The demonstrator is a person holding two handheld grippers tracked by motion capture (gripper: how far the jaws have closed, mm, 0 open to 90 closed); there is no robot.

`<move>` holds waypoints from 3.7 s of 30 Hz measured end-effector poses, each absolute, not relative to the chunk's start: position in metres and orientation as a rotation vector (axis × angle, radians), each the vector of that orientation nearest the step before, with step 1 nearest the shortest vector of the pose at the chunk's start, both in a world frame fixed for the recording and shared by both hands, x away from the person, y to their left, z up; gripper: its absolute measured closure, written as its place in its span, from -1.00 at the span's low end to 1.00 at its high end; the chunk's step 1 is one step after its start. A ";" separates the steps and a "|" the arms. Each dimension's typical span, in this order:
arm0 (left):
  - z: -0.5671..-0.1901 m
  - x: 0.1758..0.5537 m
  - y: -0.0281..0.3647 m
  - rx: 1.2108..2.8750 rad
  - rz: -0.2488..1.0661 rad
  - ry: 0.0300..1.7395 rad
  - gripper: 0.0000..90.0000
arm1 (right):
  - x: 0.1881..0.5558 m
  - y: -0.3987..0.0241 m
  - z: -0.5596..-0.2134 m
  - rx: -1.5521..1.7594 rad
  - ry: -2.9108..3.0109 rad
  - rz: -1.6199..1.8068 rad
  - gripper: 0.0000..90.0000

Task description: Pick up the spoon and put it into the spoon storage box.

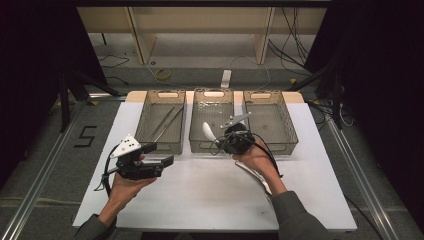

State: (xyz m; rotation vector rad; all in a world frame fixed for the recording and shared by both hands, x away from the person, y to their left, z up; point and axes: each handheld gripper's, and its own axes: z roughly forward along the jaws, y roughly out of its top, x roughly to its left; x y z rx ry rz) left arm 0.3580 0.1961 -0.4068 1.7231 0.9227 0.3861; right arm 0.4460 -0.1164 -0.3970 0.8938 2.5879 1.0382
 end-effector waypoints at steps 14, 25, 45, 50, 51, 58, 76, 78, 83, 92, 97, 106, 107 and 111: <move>-0.406 0.358 0.195 1.720 0.398 0.921 -0.63 | 0.478 -0.110 -0.387 0.995 2.520 1.027 0.92; -0.406 0.358 0.195 1.719 0.402 0.919 -0.63 | 0.496 -0.106 -0.387 1.068 2.486 0.993 0.92; -0.406 0.358 0.195 1.721 0.409 0.920 -0.63 | 0.517 -0.094 -0.399 1.127 2.485 0.928 0.91; -0.406 0.358 0.195 1.727 0.407 0.919 -0.63 | 0.519 -0.092 -0.401 1.146 2.492 0.914 0.91; -0.406 0.358 0.195 1.727 0.408 0.920 -0.63 | 0.519 -0.092 -0.402 1.144 2.491 0.915 0.91; -0.406 0.358 0.195 1.729 0.410 0.918 -0.63 | 0.524 -0.092 -0.405 1.175 2.480 0.901 0.91; -0.406 0.358 0.195 1.727 0.410 0.921 -0.63 | 0.533 -0.095 -0.404 1.198 2.498 0.926 0.32; -0.406 0.358 0.195 1.726 0.410 0.921 -0.63 | 0.531 -0.100 -0.400 1.197 2.501 0.934 0.17; -0.406 0.358 0.195 1.722 0.408 0.924 -0.63 | 0.521 -0.115 -0.386 1.168 2.490 0.969 -0.01; -0.406 0.358 0.196 1.719 0.400 0.926 -0.64 | 0.492 -0.138 -0.366 1.081 2.514 1.010 -0.12; -0.406 0.358 0.195 1.719 0.399 0.926 -0.64 | 0.473 -0.150 -0.367 1.050 2.546 0.965 -0.16; -0.406 0.358 0.196 1.713 0.396 0.925 -0.64 | 0.442 -0.170 -0.382 1.005 2.561 0.879 -0.18; -0.406 0.358 0.196 1.709 0.397 0.926 -0.64 | 0.439 -0.172 -0.383 1.003 2.561 0.873 -0.18; -0.405 0.357 0.196 1.698 0.395 0.926 -0.64 | 0.429 -0.178 -0.388 1.002 2.555 0.874 -0.18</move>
